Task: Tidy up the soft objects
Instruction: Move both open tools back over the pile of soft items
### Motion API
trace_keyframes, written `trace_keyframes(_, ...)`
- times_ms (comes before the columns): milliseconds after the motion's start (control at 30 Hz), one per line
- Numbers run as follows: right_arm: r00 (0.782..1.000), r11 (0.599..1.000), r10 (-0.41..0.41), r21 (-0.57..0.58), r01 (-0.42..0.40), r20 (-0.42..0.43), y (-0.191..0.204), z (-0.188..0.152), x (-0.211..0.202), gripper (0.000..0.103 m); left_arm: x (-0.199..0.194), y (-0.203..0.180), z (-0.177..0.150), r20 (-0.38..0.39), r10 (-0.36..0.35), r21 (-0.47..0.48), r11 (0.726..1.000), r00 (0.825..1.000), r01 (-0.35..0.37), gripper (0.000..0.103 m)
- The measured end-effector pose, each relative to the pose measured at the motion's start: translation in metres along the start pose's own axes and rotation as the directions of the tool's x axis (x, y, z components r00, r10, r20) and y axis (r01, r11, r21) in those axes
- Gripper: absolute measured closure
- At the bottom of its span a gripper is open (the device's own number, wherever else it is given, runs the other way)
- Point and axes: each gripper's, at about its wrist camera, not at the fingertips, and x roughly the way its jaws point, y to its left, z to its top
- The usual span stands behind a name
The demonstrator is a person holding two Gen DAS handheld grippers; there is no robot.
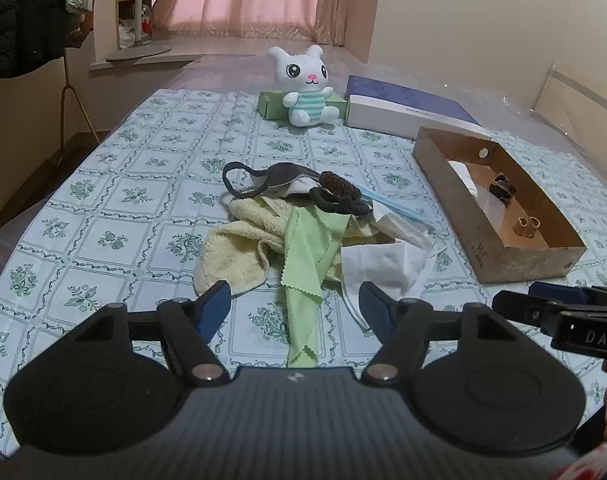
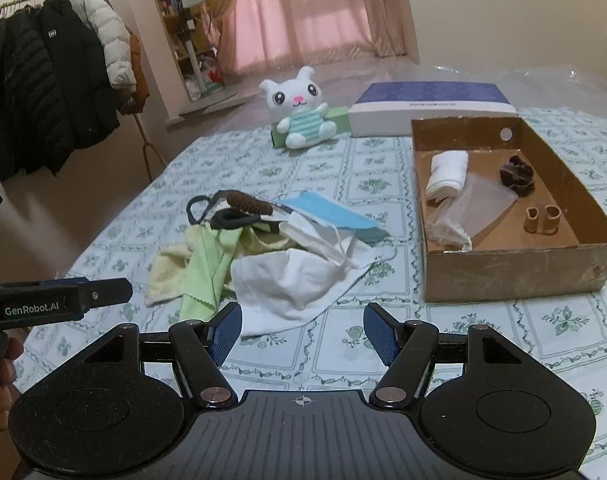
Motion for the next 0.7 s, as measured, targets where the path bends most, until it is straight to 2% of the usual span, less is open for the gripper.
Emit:
trace_keyframes(467,0.999,1.0,0.005,0.001,-0.005,-0.043,-0.005,-0.002,0.021,0.036,0.028,-0.004,-0.004,-0.038,0.009,0.028,1.0,0.999,-0.008,0.034)
trace_keyframes(700,0.998,1.0,-0.002,0.005,0.002,-0.055,-0.009,-0.003,0.034,0.036,0.046,-0.011,-0.006,-0.024,0.024,0.092,0.995,0.999,-0.021,0.034)
